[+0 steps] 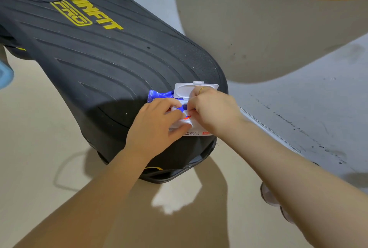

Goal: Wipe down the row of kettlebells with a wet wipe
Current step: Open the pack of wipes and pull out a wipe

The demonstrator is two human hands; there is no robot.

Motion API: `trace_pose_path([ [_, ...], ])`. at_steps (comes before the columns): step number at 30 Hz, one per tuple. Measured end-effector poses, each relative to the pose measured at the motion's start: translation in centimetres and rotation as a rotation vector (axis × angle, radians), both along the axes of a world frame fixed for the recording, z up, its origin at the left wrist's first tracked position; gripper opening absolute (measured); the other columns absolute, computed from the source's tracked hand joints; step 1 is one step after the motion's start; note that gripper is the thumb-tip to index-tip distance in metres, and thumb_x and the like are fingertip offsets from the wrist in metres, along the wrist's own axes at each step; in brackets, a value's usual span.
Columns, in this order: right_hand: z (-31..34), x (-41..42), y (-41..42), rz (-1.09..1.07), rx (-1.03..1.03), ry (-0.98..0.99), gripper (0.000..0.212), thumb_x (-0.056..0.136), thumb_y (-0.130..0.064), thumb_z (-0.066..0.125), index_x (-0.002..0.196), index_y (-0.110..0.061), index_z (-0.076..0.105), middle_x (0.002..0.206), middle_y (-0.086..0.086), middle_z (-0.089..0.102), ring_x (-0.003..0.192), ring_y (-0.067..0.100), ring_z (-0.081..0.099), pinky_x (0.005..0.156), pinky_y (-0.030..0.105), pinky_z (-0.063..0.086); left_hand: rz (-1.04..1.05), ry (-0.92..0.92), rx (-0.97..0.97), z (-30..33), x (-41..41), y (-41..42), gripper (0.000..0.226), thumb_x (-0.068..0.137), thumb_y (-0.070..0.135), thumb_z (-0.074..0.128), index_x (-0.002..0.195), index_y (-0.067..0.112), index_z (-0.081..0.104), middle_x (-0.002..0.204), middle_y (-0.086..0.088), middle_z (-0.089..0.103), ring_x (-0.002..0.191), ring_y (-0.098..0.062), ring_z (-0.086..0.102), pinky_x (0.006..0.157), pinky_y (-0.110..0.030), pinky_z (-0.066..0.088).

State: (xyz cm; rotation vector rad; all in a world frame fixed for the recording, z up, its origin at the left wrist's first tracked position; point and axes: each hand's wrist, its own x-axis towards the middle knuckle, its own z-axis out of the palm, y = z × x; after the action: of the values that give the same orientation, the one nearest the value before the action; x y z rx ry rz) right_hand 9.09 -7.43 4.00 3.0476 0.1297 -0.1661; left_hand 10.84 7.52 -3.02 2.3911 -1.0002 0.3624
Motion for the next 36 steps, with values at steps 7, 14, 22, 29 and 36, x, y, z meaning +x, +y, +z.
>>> trace_pose_path([
  [7,0.5,0.5,0.4,0.076,-0.117,0.063,0.017,0.092,-0.014,0.049,0.103,-0.013,0.061,0.117,0.002,0.052,0.083,0.028,0.054,0.052,0.029,0.028,0.027,0.026,-0.026,0.4,-0.2,0.0,0.034,0.079,0.048,0.054,0.089,0.018,0.068,0.099,-0.002,0.067,0.089,-0.022,0.063,0.074,-0.027,0.037],
  [14,0.6,0.4,-0.8,0.079,0.116,0.027,0.015,0.086,-0.021,0.051,0.088,-0.014,0.064,0.105,0.004,0.057,0.083,0.031,0.054,0.064,0.033,0.040,0.005,0.010,-0.043,0.1,-0.2,0.1,0.034,0.080,0.046,0.056,0.095,0.020,0.071,0.100,-0.002,0.067,0.086,-0.022,0.062,0.072,-0.030,0.044],
  [22,-0.7,-0.2,-2.8,0.117,0.464,-0.090,0.008,0.069,-0.008,0.055,0.065,-0.008,0.062,0.070,-0.002,0.051,0.060,0.019,0.045,0.054,0.024,0.033,0.011,0.003,-0.043,0.0,-0.1,0.1,0.033,0.079,0.046,0.058,0.091,0.018,0.071,0.098,-0.002,0.067,0.078,-0.018,0.063,0.070,-0.024,0.035],
  [29,-1.8,-1.4,-2.1,-0.051,0.493,-0.193,0.011,0.077,-0.011,0.055,0.077,-0.006,0.065,0.082,0.008,0.060,0.067,0.021,0.049,0.063,0.039,0.049,0.011,-0.026,-0.018,0.3,-0.2,-0.1,0.034,0.080,0.046,0.054,0.090,0.017,0.070,0.097,-0.003,0.067,0.075,-0.020,0.062,0.067,-0.025,0.036],
  [36,-0.6,-1.2,-1.2,-0.046,0.201,-0.109,0.019,0.089,-0.023,0.049,0.092,-0.015,0.066,0.105,0.003,0.060,0.088,0.031,0.057,0.063,0.031,0.041,0.016,-0.017,-0.012,0.3,-0.2,-0.1,0.034,0.080,0.045,0.054,0.091,0.018,0.071,0.097,-0.003,0.067,0.075,-0.022,0.063,0.068,-0.026,0.036],
])
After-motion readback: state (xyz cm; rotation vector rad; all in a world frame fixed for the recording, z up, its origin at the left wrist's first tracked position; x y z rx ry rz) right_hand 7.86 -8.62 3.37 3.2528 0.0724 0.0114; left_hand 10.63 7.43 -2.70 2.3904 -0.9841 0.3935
